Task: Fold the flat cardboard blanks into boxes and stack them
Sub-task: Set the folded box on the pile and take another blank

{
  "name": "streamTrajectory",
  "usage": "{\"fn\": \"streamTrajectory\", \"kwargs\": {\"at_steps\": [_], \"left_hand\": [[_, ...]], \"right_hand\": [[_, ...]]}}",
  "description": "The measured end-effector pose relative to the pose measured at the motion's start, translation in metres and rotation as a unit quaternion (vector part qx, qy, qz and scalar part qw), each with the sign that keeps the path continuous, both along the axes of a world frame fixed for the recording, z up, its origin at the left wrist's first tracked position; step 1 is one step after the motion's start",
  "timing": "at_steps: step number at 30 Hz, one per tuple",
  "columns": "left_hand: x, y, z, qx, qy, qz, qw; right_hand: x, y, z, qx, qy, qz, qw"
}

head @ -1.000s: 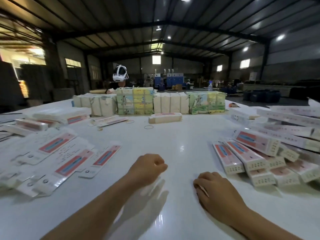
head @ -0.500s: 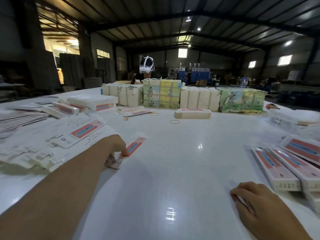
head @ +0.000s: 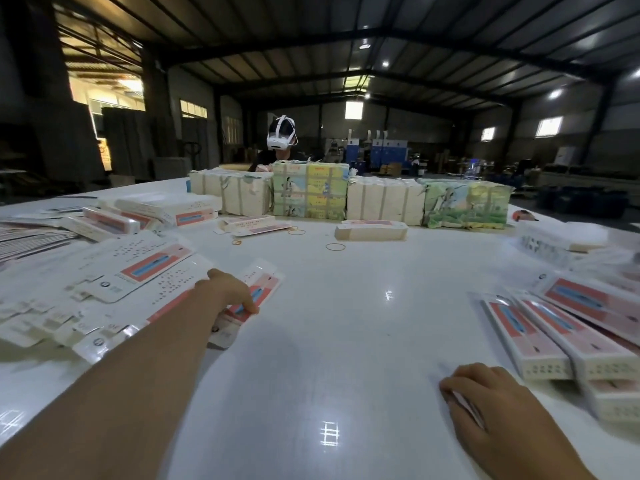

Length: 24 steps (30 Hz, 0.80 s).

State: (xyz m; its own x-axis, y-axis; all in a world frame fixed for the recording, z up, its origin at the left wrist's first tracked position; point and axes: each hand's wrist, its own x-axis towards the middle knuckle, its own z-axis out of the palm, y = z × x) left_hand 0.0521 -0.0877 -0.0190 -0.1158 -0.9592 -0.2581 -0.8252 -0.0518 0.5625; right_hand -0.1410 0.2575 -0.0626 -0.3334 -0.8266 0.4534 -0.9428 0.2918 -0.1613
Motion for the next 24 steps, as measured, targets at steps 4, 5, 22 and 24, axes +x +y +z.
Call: {"fn": "streamTrajectory", "kwargs": {"at_steps": [4, 5, 22, 24], "left_hand": [[-0.014, 0.021, 0.005, -0.101, 0.041, -0.033, 0.993], [-0.018, 0.032, 0.009, -0.113, 0.068, -0.066, 0.989], [-0.059, 0.232, -0.018, -0.246, -0.047, -0.418, 0.873], [-0.06, 0.236, -0.022, -0.271, -0.028, -0.401, 0.875]], "right_hand": [[-0.007, 0.0, -0.004, 0.022, -0.02, -0.007, 1.0], [-0.01, -0.002, -0.004, 0.034, -0.032, -0.011, 0.999], [-0.01, 0.011, 0.018, -0.219, -0.642, 0.022, 0.735], [-0.004, 0.013, 0.02, -0.224, -0.619, 0.023, 0.753]]}}
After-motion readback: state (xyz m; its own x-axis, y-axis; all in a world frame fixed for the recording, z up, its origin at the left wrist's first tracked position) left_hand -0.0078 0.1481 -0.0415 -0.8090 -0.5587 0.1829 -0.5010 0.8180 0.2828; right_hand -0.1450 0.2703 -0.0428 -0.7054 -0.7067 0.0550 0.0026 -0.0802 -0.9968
